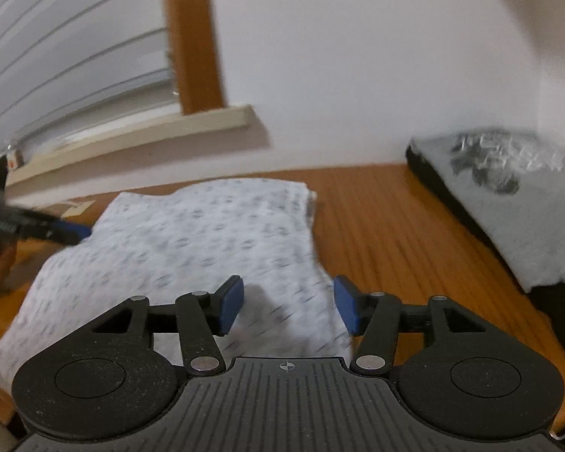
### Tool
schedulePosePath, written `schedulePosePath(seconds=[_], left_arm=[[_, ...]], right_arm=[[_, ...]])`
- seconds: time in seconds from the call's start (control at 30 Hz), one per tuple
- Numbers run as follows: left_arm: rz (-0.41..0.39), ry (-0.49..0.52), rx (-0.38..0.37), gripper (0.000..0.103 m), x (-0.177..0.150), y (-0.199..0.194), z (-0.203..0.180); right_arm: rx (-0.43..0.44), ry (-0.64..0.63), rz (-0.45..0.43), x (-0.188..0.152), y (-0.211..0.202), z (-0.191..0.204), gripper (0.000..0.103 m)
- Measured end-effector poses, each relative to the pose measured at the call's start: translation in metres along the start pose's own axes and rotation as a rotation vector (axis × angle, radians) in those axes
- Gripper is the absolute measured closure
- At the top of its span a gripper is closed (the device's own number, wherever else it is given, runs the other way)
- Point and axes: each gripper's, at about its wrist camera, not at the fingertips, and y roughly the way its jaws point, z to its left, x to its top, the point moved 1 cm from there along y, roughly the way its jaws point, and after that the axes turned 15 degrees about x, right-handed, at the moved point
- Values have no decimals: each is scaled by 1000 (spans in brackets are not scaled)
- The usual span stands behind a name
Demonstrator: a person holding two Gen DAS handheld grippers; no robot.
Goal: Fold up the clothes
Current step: 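Pinch the folded shirt edge with the right gripper while the left gripper pinches beside it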
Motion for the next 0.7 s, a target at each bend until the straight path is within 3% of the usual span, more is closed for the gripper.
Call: schedulePosePath(seconds=[0.1,0.23,0.5,0.6,0.67,0.7], left_arm=[[18,-40,31,38,-3,-2,-1],[33,-110,44,38,-9,-2,-1],[43,-183,-17,39,-10,4,-9],[44,-189,-52,43,-12,9,-12],[52,-203,-86,50,-13,14,-14],[51,-199,-88,53,-13,15,-16]], right_arm=[[67,55,53,13,15,-28,45],[157,99,86,19,31,-42,42],[369,159,158,25,59,-50,40],[347,95,195,27,65,-33,50],[351,95,201,25,66,-29,68],[358,99,202,24,67,-27,70]])
